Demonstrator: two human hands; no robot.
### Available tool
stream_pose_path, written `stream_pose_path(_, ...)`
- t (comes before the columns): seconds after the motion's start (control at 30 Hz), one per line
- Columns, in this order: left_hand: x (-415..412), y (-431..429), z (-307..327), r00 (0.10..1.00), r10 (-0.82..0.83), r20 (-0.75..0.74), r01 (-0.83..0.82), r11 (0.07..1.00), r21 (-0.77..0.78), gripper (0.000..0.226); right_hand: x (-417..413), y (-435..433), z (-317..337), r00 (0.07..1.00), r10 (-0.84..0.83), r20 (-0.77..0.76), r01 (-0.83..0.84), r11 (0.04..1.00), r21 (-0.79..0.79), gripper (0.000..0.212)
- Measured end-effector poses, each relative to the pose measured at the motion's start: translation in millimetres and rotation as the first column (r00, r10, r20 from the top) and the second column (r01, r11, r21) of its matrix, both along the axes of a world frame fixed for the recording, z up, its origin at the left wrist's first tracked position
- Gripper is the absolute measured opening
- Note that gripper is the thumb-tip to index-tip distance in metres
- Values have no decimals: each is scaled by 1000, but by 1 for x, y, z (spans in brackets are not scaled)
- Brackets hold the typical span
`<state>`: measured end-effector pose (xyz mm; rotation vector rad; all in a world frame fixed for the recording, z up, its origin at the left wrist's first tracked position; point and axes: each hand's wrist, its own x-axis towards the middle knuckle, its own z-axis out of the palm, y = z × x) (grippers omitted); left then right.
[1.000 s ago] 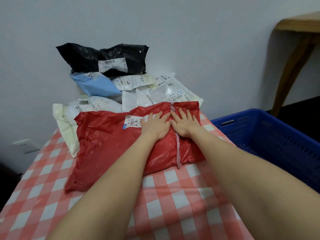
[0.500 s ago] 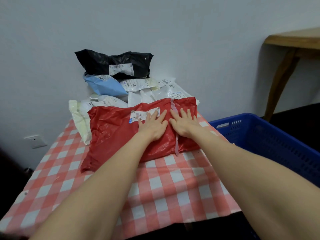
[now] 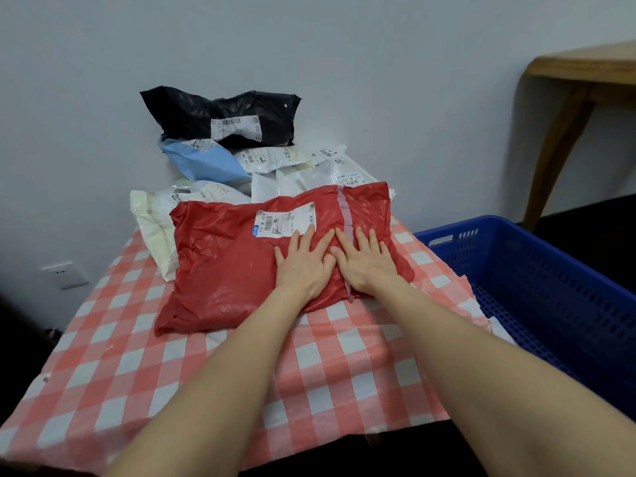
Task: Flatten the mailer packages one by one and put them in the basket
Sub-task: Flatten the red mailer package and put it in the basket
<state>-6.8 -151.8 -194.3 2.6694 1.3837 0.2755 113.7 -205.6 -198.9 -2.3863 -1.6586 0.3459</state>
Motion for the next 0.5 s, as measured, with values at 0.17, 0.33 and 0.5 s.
stream_pose_path(0.17,0,0,-5,1000,9,28,-10,999,47,51,0,1,0,1000,-4,28,5,1000,-28,56)
stream_pose_path(0.33,0,-3,-2,1000,11,16,-11,1000,19,51,0,2,3,1000,0,15,1,998,-63,56)
stream_pose_path(0.5,-12,0,20,996,-55,-69,49,995,-91,50,2,6,22,999,-12,-52,5,992,-126,59)
